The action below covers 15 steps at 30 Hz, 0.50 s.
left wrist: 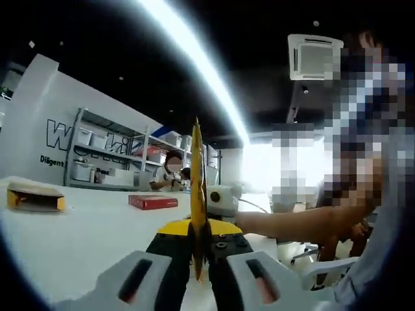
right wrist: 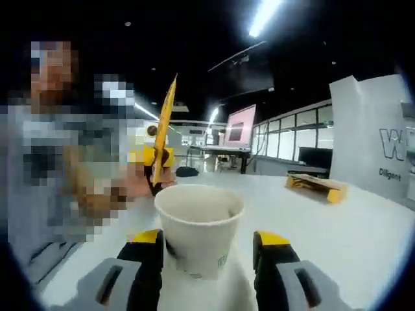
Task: Tear open the coffee pouch, take out the coffee, and pour the coffee from the pouch into the cup
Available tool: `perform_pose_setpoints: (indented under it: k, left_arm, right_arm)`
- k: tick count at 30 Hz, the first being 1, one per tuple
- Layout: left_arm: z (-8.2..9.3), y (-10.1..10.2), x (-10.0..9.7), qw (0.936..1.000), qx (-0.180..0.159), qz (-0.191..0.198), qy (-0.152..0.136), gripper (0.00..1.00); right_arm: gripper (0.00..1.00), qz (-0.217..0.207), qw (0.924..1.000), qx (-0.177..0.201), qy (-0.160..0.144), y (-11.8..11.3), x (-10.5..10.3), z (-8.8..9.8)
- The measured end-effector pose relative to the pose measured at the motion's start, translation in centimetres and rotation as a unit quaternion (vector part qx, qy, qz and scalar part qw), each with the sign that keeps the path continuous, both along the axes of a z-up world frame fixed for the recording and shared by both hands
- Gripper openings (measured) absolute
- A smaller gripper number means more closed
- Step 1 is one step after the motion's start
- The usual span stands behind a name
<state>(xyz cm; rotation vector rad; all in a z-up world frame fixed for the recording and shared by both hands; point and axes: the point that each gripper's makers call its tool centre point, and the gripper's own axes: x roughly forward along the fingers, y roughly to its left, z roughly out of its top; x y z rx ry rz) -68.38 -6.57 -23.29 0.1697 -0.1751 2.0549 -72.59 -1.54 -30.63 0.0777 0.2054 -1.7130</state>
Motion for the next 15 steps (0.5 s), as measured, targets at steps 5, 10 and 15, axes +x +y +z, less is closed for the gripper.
perform_pose_setpoints:
  k: [5, 10, 15]
  left_arm:
    - [0.0, -0.1, 0.1, 1.0, 0.003, 0.0, -0.003, 0.1]
    - [-0.1, 0.0, 0.0, 1.0, 0.002, 0.001, -0.003, 0.1]
    - [-0.1, 0.0, 0.0, 1.0, 0.001, 0.001, -0.002, 0.1]
  right_arm:
    - [0.66, -0.128, 0.9908, 0.03, 0.033, 1.4, 1.6, -0.6]
    - [0.59, -0.259, 0.9657, 0.009, 0.001, 1.8, 1.5, -0.2]
    - [0.56, -0.353, 0.9356, -0.014, 0.007, 2.1, 0.3, 0.4]
